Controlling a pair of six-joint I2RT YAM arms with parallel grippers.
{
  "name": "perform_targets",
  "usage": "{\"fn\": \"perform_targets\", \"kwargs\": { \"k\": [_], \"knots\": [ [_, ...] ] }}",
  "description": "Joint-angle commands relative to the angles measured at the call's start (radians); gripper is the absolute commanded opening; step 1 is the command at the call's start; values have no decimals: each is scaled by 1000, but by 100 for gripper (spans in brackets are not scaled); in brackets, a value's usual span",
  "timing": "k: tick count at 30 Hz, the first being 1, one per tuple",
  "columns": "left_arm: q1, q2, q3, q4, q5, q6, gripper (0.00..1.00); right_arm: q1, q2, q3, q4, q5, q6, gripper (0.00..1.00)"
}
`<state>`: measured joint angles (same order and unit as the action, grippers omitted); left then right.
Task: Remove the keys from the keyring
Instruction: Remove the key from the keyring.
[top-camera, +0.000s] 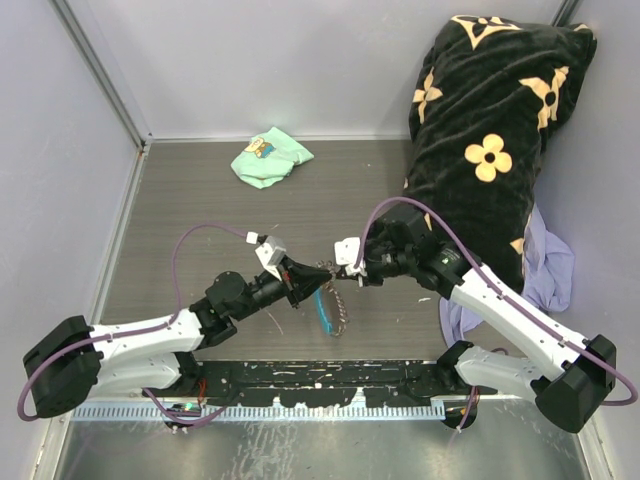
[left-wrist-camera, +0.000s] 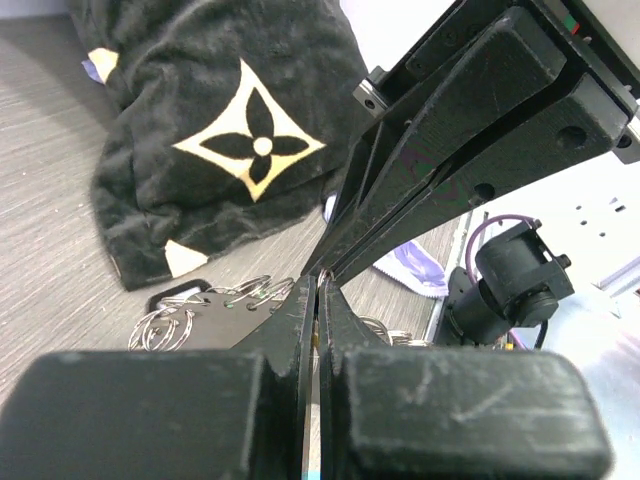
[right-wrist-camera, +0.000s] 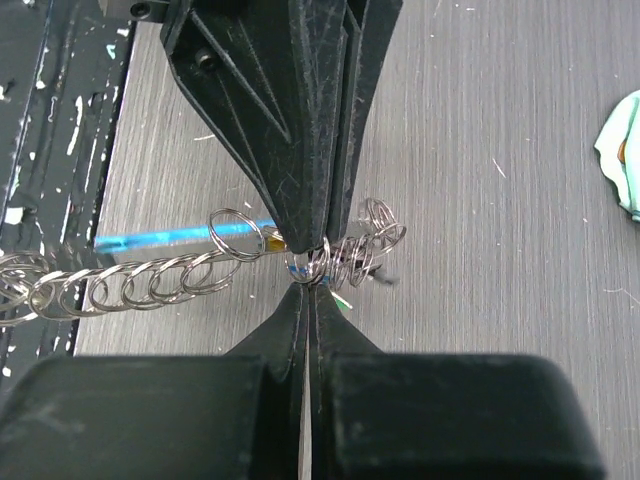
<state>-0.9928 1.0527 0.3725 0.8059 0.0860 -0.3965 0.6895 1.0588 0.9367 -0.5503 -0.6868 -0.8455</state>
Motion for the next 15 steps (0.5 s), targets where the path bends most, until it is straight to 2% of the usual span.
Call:
{"fn": "perform_targets", "kwargs": {
  "k": [1, 10, 15],
  "knots": [
    [7, -6, 7, 203, -34, 8, 0, -12, -25, 29, 56, -4, 92, 1],
    [12, 17, 17, 208, 82, 91, 0, -51, -41, 70, 13, -73, 117, 1],
    [13, 14, 11, 204, 96, 115, 0, -56, -42, 85, 2, -65, 122, 1]
  ]
}}
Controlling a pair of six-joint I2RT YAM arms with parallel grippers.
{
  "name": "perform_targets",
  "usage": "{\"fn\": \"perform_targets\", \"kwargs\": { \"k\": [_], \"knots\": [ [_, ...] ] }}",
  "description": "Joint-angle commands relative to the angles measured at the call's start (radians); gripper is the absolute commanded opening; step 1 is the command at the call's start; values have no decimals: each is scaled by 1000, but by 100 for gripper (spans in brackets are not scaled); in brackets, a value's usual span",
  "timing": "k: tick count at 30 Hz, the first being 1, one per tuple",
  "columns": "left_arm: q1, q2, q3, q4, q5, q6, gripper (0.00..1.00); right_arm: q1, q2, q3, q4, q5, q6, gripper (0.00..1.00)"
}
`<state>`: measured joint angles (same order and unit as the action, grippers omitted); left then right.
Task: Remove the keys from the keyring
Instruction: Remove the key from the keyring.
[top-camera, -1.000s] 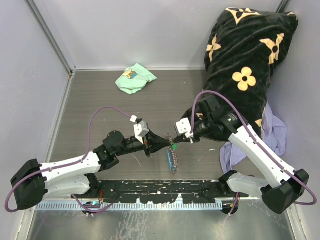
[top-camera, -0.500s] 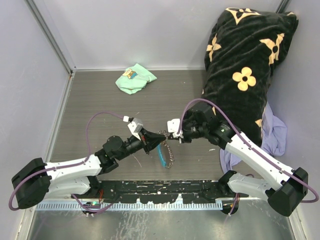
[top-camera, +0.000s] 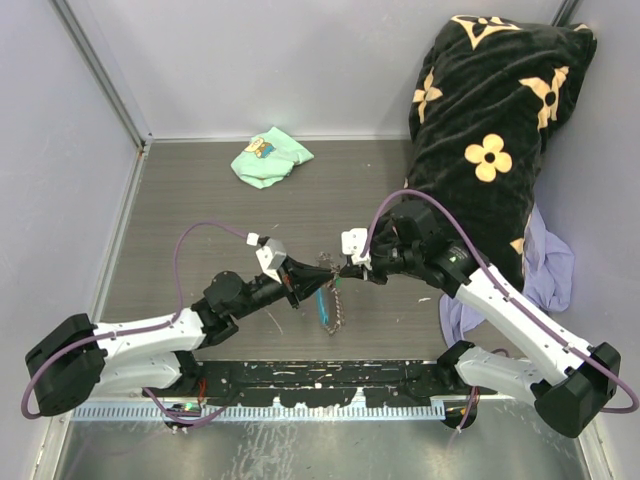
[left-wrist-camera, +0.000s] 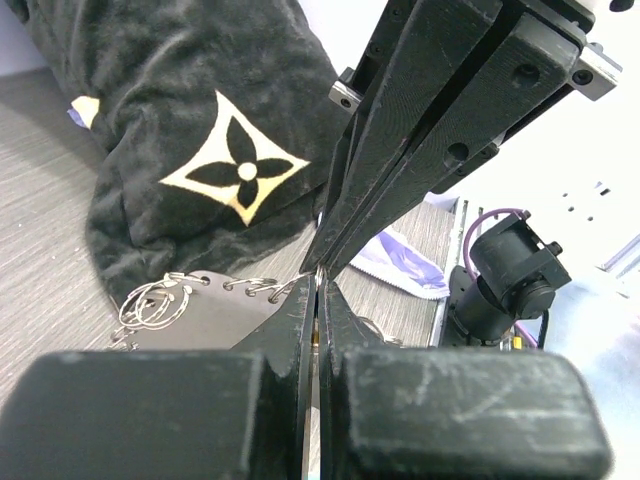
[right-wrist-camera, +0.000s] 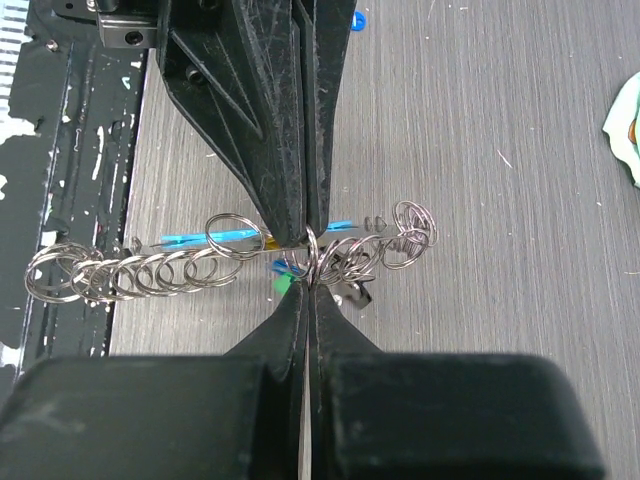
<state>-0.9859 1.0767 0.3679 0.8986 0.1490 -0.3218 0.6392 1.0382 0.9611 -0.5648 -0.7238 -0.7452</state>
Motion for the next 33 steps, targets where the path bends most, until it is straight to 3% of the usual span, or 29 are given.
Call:
{"fn": "perform_targets", "kwargs": {
  "k": [1, 2, 7, 13, 18, 22, 26, 30, 33],
  "knots": [
    [7, -16, 14, 104, 33, 46, 0, -6, -20, 67, 9, -28, 20, 1],
    [9, -23, 10, 96, 33, 47, 2, -6, -19, 71, 3, -27, 14, 1],
    [19, -138, 2, -34, 15, 57, 45, -6, -4, 108, -52, -18, -28, 1],
    [20, -310, -3, -260, -74, -18, 56, -4, 69, 225, -203, 19, -113, 1],
    [19, -364, -1, -346, -197, -297, 56, -5, 126, 348, -297, -20, -1, 1],
    [19, -376, 54, -428, -230, -498, 49, -5, 133, 350, -271, -24, 63, 1],
    [19, -374, 185, -676, -266, -603, 45, -6, 151, 316, -250, -27, 61, 1],
    [18, -339, 257, -782, -288, -690, 35, -6, 166, 298, -219, -14, 75, 1],
    [17, -284, 325, -887, -294, -620, 34, -8, 173, 279, -200, -36, 78, 1]
  ]
}}
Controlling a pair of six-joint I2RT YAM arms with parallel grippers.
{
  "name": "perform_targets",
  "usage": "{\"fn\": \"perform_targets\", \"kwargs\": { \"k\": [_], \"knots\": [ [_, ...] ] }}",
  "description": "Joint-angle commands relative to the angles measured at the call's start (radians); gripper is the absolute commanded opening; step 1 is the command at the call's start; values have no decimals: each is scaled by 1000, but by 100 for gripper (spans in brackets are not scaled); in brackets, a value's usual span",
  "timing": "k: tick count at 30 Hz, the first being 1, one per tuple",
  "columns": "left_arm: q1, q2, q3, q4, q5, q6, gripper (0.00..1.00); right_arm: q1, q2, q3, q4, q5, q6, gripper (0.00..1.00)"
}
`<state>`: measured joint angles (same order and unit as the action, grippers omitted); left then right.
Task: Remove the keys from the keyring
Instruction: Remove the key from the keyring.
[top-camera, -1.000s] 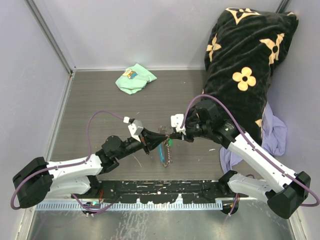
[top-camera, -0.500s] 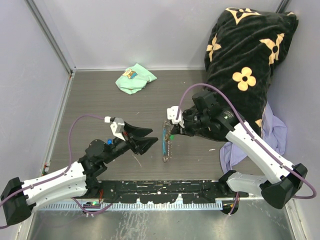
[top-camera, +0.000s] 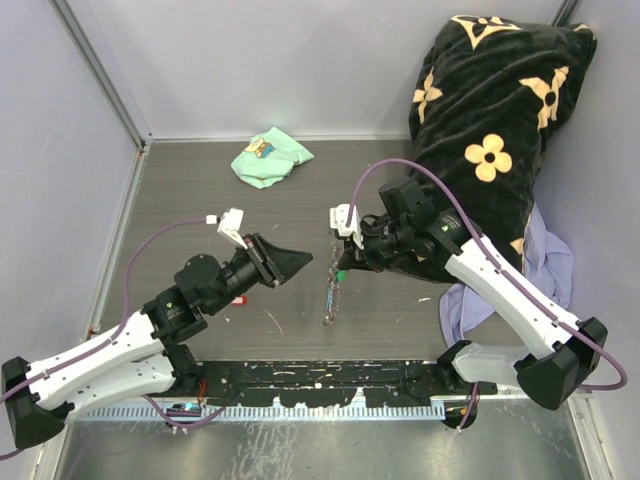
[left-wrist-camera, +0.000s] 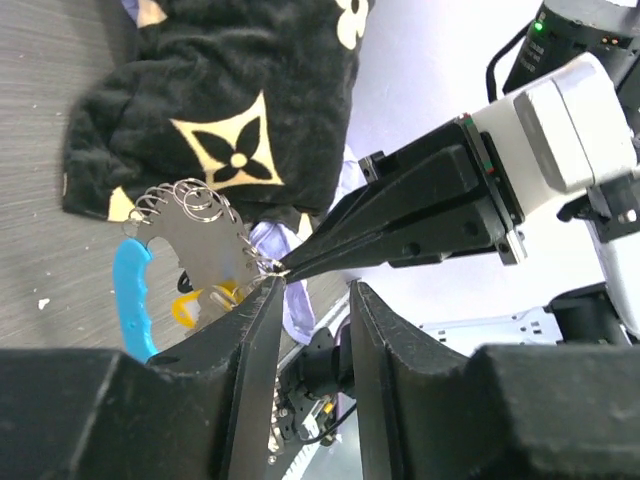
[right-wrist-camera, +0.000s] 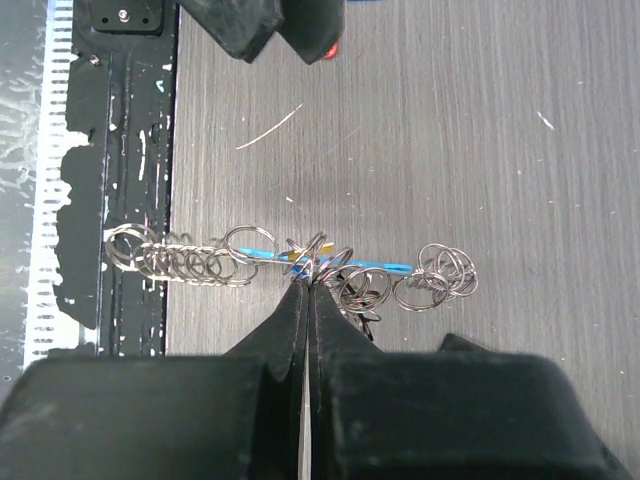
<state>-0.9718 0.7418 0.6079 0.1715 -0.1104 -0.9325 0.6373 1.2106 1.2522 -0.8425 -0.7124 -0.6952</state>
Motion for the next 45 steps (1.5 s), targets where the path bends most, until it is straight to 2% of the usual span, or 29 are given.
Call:
{"fn": "perform_targets", "kwargs": {
  "k": [1, 4, 5, 6, 8, 10, 15, 21, 26, 33, 38, 45],
  "knots": [
    [1, 67, 100, -174, -27, 48, 32, -6, 1, -17, 84, -53, 27, 1],
    [1, 81, 85, -113, 43, 269, 30, -10, 1, -28, 88, -70, 22, 1],
    [2, 78, 68, -79, 83, 399, 32, -11, 0, -33, 88, -78, 17, 1],
    [2, 71, 53, -52, 124, 501, 34, -15, 1, -37, 88, -86, 13, 1],
    [2, 55, 14, -16, 200, 693, 44, -20, 0, -40, 79, -94, -4, 1],
    [3, 50, 4, -9, 259, 824, 49, -23, -2, -41, 62, -97, -26, 1],
    [6, 95, 32, -25, 363, 1027, 48, -25, -9, -45, 25, -108, -82, 1],
    [25, 210, 81, 25, 451, 1098, 44, -24, -5, -45, -10, -109, -124, 1],
    [30, 280, 117, 57, 472, 1120, 38, -24, -9, -52, -12, -113, -133, 1],
    [39, 307, 140, 73, 511, 1124, 33, -24, -15, -58, -15, -113, -141, 1],
    [40, 327, 150, 68, 538, 1117, 25, -23, -21, -61, -15, -111, -142, 1],
    [49, 332, 159, 24, 561, 1131, 23, -22, -27, -60, -15, -111, -143, 1]
  ]
}}
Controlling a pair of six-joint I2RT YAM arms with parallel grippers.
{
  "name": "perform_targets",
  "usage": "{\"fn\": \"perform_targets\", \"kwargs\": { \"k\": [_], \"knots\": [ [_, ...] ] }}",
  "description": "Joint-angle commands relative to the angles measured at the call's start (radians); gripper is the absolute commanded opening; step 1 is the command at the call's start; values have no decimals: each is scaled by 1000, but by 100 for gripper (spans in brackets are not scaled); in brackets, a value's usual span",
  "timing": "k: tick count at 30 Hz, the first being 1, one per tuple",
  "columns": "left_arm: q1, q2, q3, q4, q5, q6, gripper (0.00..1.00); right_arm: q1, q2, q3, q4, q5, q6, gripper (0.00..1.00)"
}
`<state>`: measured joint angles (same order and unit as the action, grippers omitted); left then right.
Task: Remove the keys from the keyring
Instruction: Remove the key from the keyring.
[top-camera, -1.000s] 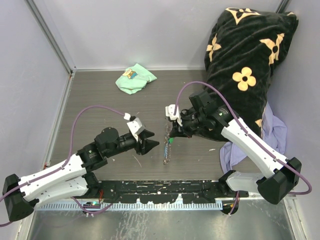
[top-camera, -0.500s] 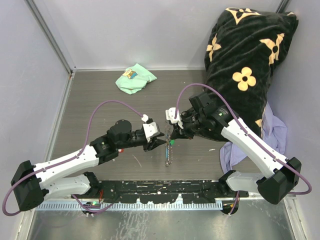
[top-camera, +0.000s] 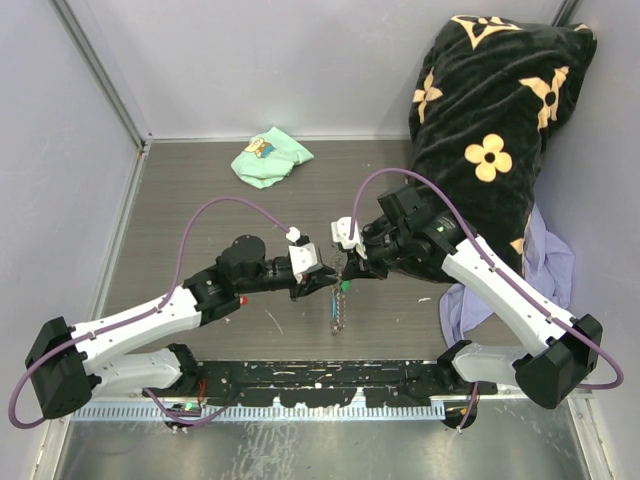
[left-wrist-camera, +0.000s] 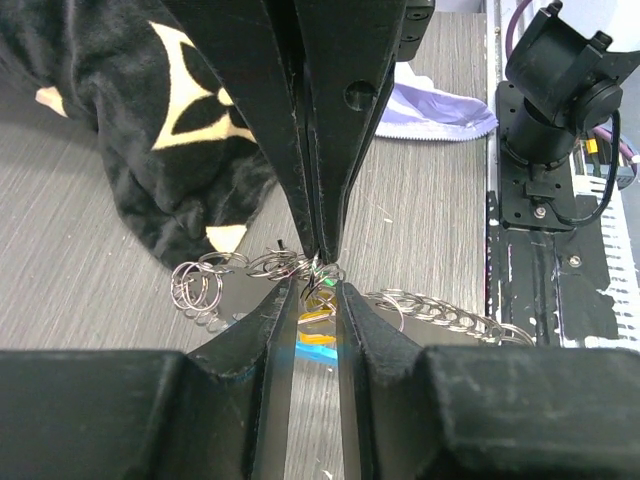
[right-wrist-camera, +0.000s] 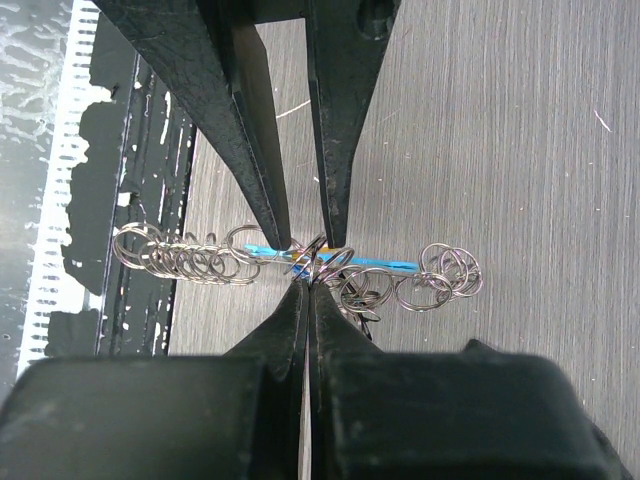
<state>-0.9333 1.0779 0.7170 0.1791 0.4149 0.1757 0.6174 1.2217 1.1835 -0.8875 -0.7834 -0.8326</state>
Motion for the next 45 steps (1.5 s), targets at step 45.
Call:
{"fn": "perform_targets", "kwargs": {
  "k": [45],
  "knots": [
    [98, -94, -90, 225, -11, -303, 0, -4, -134, -84, 41, -43, -104, 1]
  ]
}}
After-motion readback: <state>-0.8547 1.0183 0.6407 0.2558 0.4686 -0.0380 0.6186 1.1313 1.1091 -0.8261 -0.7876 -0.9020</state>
